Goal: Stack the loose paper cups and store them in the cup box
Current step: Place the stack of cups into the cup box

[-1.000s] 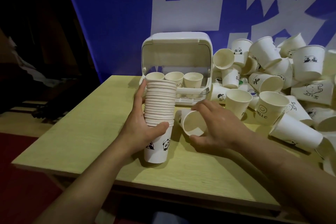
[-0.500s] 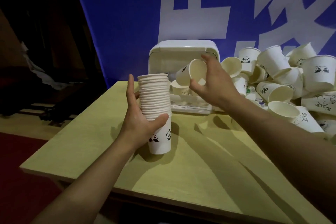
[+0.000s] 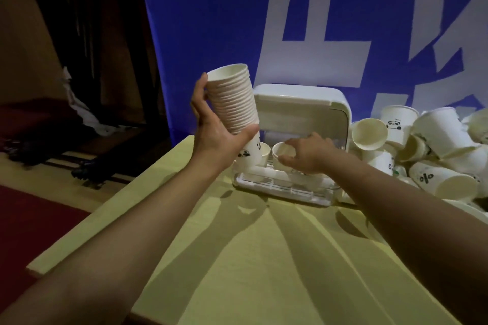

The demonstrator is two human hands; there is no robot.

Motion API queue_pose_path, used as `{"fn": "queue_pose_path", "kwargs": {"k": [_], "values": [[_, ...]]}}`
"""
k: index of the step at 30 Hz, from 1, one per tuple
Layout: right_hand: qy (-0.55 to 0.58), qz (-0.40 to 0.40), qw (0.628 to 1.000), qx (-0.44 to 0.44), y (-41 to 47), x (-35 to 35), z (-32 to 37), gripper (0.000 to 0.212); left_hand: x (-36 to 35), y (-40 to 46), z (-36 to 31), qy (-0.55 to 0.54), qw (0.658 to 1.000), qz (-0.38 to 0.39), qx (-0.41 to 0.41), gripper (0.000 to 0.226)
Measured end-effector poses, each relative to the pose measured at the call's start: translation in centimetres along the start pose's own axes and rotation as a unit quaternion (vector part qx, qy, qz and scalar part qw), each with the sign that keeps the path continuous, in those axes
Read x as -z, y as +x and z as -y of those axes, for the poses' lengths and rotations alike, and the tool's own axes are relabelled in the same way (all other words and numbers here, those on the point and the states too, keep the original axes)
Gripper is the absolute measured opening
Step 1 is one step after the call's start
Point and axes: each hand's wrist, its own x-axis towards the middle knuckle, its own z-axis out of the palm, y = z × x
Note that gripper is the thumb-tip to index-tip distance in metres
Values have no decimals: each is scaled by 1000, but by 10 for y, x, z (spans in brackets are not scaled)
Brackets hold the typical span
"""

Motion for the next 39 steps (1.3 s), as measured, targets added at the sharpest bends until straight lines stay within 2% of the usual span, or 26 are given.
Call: {"fn": "queue_pose_path", "kwargs": {"k": [3, 5, 10, 13, 15, 20, 23, 25, 29, 39], "values": [[13, 8, 1000, -14, 4, -7, -3, 68, -18, 10, 12, 17, 1000, -9, -11, 115], [25, -15, 999, -20, 1, -9, -4, 71, -29, 12, 20, 23, 999, -15, -21, 119], [130, -158, 979, -18, -32, -9, 2, 63, -52, 12, 31, 42, 996, -44, -68, 105], [197, -261, 945, 22, -66, -19, 12, 53, -65, 7, 42, 59, 994, -41, -80, 104], [236, -302, 923, 42, -88, -28, 18, 45, -69, 1, 49, 79, 994, -26, -77, 103], [318, -219, 921, 53, -119, -57, 26, 33, -69, -10, 50, 113, 993, 6, 23, 103], [351, -161, 922, 43, -119, -79, 22, 30, -70, -13, 51, 168, 980, 86, 59, 110], [393, -135, 909, 22, -119, -91, 17, 28, -70, -15, 54, 182, 973, 113, 82, 112], [444, -132, 886, -19, -120, -99, 12, 25, -71, -14, 55, 177, 972, 114, 106, 112], [485, -129, 865, -21, -120, -101, 9, 22, -89, 0, 49, 203, 968, 93, 116, 110]]}}
